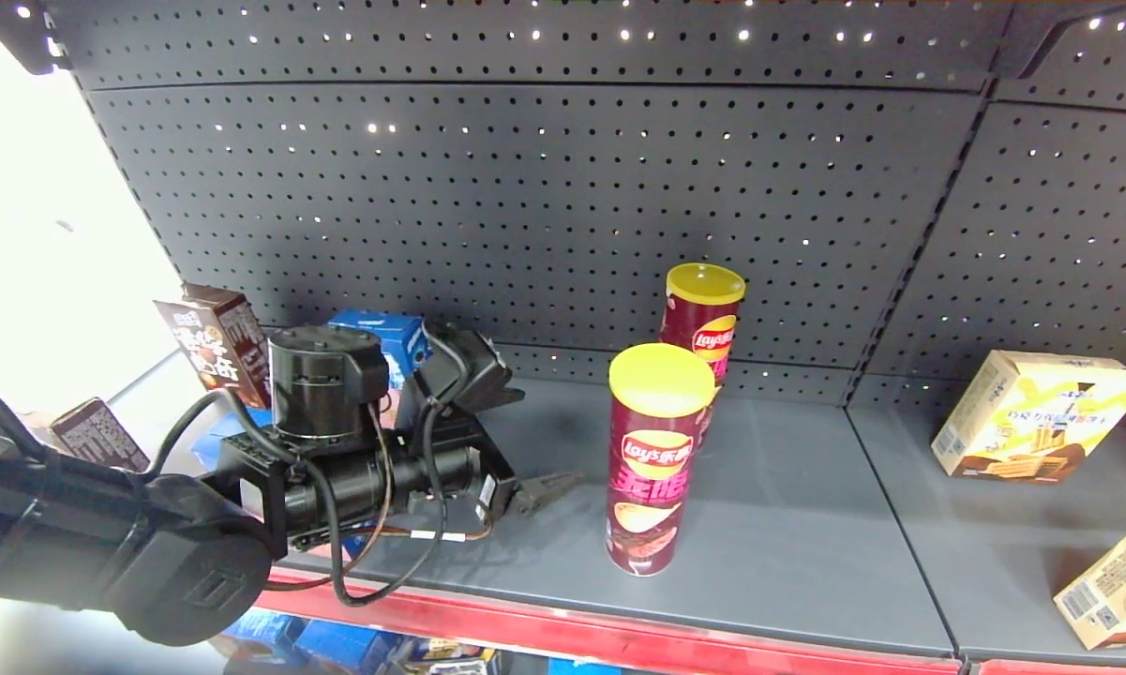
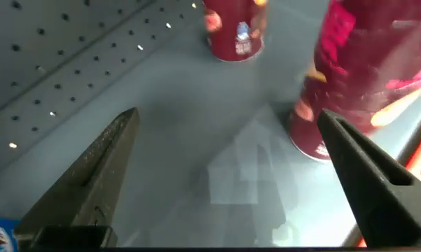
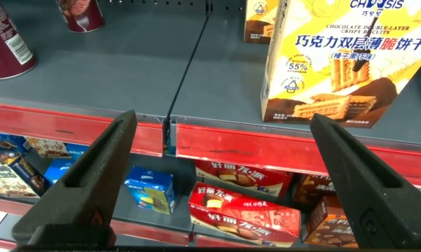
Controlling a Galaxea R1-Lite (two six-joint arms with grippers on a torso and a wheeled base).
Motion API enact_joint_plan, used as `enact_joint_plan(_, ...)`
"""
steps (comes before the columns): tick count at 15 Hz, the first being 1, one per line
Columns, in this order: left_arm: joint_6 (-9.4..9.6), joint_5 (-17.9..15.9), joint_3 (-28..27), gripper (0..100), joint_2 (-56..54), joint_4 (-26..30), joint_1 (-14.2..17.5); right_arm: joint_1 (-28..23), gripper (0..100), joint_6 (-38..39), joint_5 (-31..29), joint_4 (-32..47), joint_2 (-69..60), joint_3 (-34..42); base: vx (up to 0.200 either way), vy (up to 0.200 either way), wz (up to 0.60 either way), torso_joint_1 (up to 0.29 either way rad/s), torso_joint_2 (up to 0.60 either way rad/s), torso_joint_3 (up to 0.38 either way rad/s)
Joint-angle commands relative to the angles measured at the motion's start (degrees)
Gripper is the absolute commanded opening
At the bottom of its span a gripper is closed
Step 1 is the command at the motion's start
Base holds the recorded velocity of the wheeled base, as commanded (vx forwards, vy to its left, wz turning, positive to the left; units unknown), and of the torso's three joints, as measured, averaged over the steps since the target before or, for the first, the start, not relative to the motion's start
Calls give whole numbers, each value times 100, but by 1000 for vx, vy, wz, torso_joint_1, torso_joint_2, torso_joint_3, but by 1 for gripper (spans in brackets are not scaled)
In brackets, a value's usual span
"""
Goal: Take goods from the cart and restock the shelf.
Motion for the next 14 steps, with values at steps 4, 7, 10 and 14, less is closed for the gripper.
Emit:
enact_joint_plan(4, -56, 201, -948, 100, 610, -57, 54, 0, 100, 2, 1, 2, 4, 0, 0, 0, 0, 0, 0, 0)
enact_joint_plan(7, -56, 201, -939, 100, 725, -57, 28, 0, 100, 2, 1, 2, 4, 0, 0, 0, 0, 0, 0, 0)
enact_joint_plan(10, -64, 201, -912, 100, 751, -57, -60, 0, 100, 2, 1, 2, 4, 0, 0, 0, 0, 0, 0, 0)
enact_joint_plan(14, -91, 219, -904, 100, 751, -57, -271, 0, 100, 2, 1, 2, 13, 0, 0, 0, 0, 0, 0, 0)
